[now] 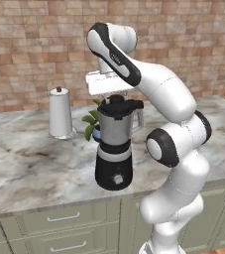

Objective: Open the blender lid, put the banana in the blender, close the lid, and start the blender.

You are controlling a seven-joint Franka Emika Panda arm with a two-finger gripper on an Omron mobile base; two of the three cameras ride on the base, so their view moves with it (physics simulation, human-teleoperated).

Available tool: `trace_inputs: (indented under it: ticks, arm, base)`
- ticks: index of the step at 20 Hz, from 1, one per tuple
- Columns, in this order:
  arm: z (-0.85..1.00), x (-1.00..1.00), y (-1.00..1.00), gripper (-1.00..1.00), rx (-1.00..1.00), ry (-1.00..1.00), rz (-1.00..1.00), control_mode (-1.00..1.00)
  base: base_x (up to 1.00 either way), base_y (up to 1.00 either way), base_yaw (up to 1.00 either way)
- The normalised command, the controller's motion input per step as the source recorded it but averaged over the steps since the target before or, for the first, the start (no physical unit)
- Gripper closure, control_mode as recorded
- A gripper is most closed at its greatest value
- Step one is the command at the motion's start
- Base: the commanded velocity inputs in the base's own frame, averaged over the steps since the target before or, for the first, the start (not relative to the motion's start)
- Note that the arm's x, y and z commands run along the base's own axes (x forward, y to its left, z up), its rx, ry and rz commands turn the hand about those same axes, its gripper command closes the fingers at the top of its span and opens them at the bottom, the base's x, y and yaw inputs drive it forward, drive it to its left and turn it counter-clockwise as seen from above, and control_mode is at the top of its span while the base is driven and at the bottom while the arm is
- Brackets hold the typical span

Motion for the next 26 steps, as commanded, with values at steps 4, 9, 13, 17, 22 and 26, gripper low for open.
trace_inputs:
  ticks: [4,9,13,17,22,26]
  arm:
    - [0.20,0.28,-0.01,1.00,0.00,-0.23,0.00,-1.00]
    - [0.07,0.14,0.00,1.00,0.00,-0.19,0.00,-1.00]
    - [-0.16,-0.04,0.00,1.00,0.00,-0.03,0.00,-1.00]
    - [-0.06,-0.04,0.00,1.00,0.00,0.04,0.00,-1.00]
    - [0.18,0.01,0.00,1.00,0.00,0.10,0.00,-1.00]
    - [0.31,0.00,0.00,1.00,0.00,0.11,0.00,-1.00]
  base:
    - [0.00,0.00,0.00]
    - [0.00,0.00,0.00]
    - [0.00,0.00,0.00]
    - [0.00,0.00,0.00]
    - [0.00,0.00,0.00]
    - [0.00,0.00,0.00]
